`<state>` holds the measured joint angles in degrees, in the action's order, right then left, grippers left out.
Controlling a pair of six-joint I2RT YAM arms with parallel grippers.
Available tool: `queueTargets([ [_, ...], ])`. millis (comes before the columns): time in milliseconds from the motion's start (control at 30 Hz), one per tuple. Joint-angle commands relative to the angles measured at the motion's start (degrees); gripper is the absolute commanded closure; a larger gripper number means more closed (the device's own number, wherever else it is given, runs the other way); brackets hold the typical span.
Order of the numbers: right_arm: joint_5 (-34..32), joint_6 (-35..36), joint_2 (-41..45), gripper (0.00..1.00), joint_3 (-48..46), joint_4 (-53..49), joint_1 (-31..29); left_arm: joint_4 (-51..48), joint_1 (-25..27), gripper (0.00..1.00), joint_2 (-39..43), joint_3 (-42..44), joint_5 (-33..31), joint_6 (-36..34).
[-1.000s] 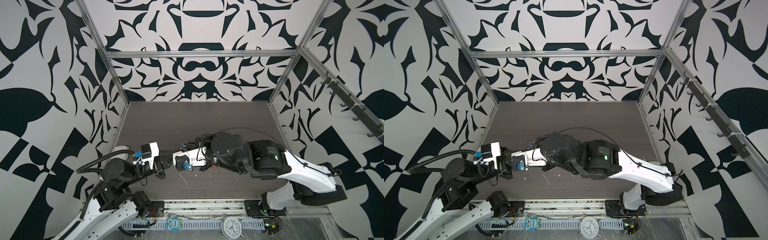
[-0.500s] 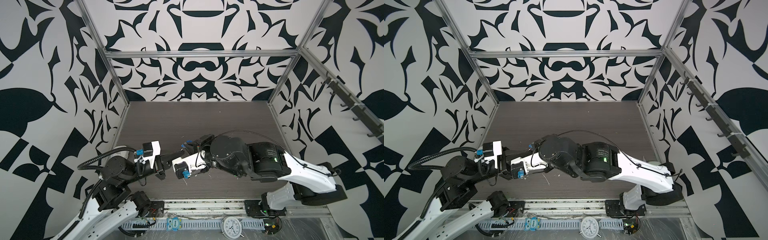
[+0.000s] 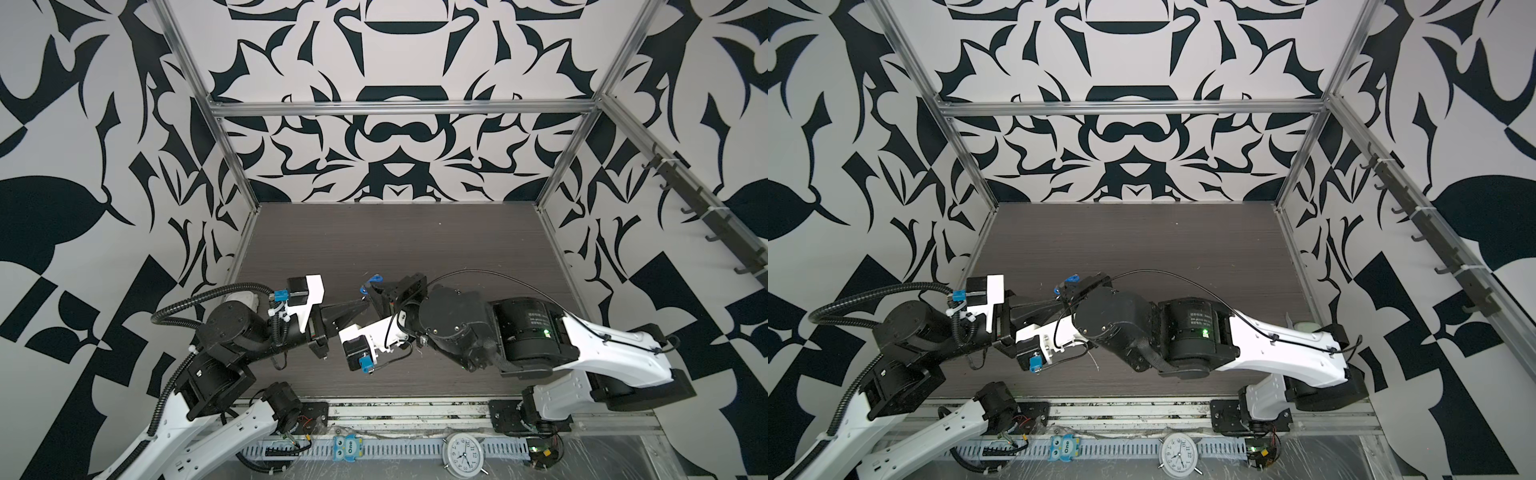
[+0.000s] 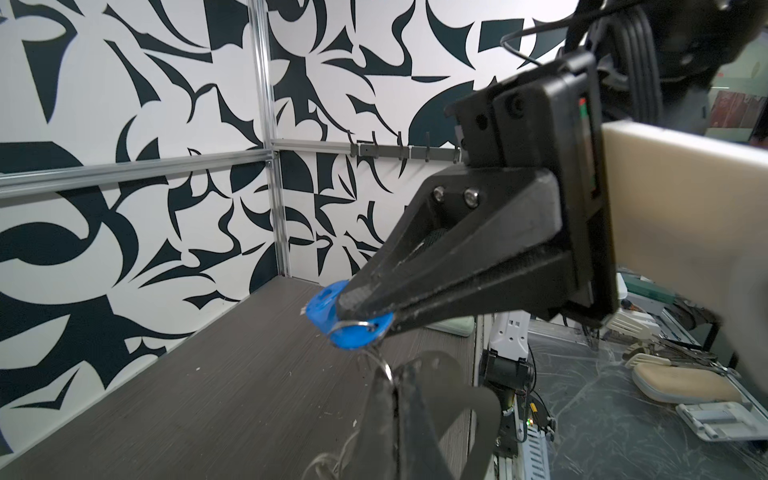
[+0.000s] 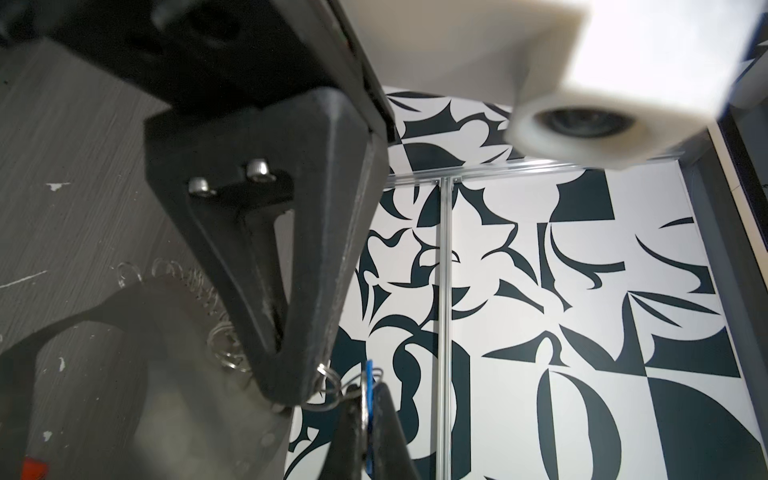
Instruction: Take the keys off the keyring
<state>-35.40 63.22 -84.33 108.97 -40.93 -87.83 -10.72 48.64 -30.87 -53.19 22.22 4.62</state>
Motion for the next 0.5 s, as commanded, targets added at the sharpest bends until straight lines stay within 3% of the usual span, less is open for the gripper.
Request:
queueTargets([
  [0,7.21,-3.95,0.01,1.0,-2.67,17.31,-0.93,-3.81,0.56,1.0,-3.7,0.55,12.31,0.68],
  [200,10.82,-10.7,4.55,1.0,-8.65,19.04,0.66,0.08,-5.2,1.0,-5.11,1.3,20.33,4.52],
  [333,15.77,-15.55,6.32,1.0,-10.76,18.15,4.25,11.67,-13.5,1.0,-7.95,3.94,32.03,14.14],
  [467,18.34,-18.53,7.89,1.0,-12.97,17.82,7.43,22.81,-19.38,1.0,-11.43,5.72,39.43,23.08],
])
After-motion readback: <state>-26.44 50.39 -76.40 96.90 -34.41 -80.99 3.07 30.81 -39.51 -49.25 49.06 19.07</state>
